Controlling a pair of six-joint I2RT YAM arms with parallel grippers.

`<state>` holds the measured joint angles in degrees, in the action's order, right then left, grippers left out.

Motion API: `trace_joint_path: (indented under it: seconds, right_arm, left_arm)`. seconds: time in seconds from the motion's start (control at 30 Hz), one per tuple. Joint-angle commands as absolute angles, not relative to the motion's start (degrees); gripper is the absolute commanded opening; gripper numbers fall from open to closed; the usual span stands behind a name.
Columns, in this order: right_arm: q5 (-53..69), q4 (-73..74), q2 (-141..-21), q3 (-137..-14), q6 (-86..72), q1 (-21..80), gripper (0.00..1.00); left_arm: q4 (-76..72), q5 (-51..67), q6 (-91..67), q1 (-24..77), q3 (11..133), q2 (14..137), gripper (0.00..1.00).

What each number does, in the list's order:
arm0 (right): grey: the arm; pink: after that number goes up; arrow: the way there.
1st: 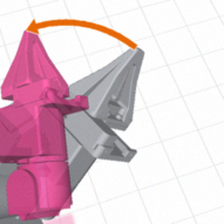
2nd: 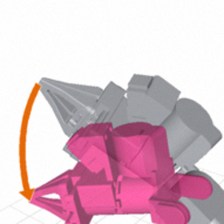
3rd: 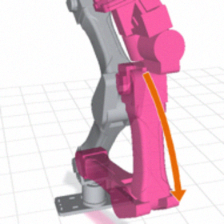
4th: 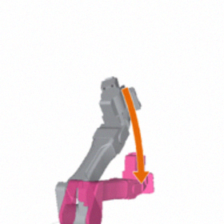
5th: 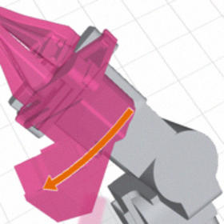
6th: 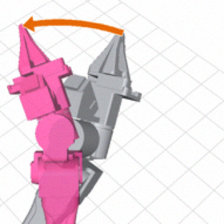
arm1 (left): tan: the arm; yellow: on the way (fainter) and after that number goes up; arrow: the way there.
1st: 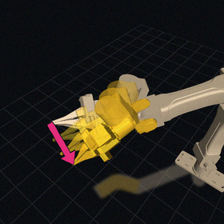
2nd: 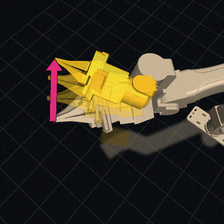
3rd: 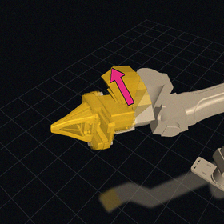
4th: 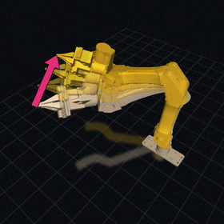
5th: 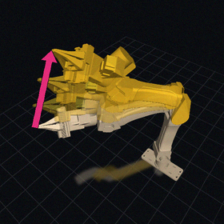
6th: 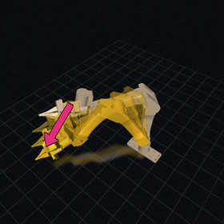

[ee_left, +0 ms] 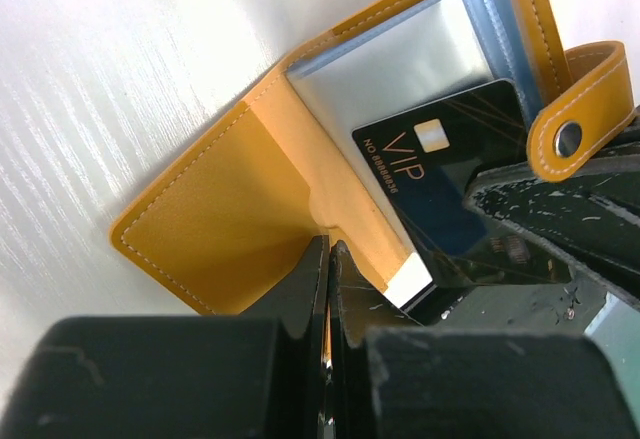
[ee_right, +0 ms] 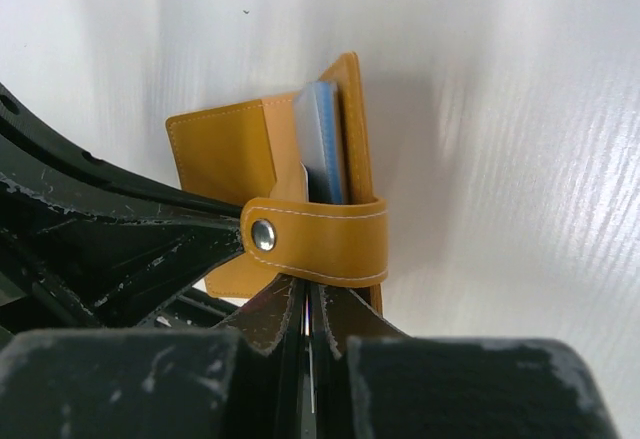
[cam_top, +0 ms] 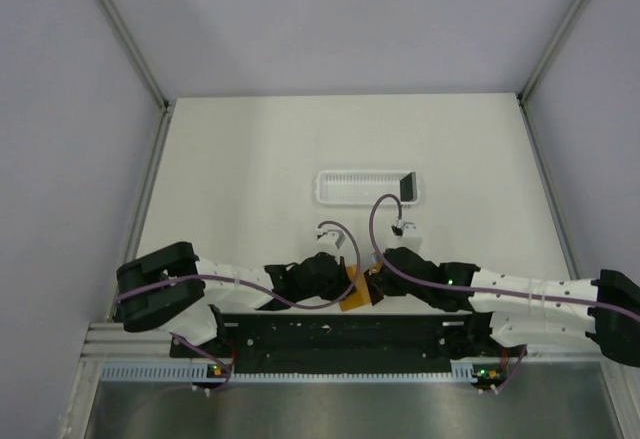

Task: Put the credit cards into the card holder
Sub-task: Open the card holder at the corner of the board.

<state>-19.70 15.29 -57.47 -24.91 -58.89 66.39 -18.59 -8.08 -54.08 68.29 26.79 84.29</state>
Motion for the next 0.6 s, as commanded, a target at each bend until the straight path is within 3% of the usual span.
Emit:
trace_joint_path:
  seconds: [0.0, 0.57]
  right_arm:
    - [-24.25, 21.35, -55.72, -28.91, -56.34, 66.80, 0.00]
    - [-29.36, 29.70, -51.86, -29.88, -54.76, 66.80, 0.00]
  left_arm:
    - [-18.46, -7.21, -54.32, 68.64, 25.40, 84.90, 0.00]
    - [-16.35, -7.38, -53.26, 68.82, 25.66, 84.20, 0.00]
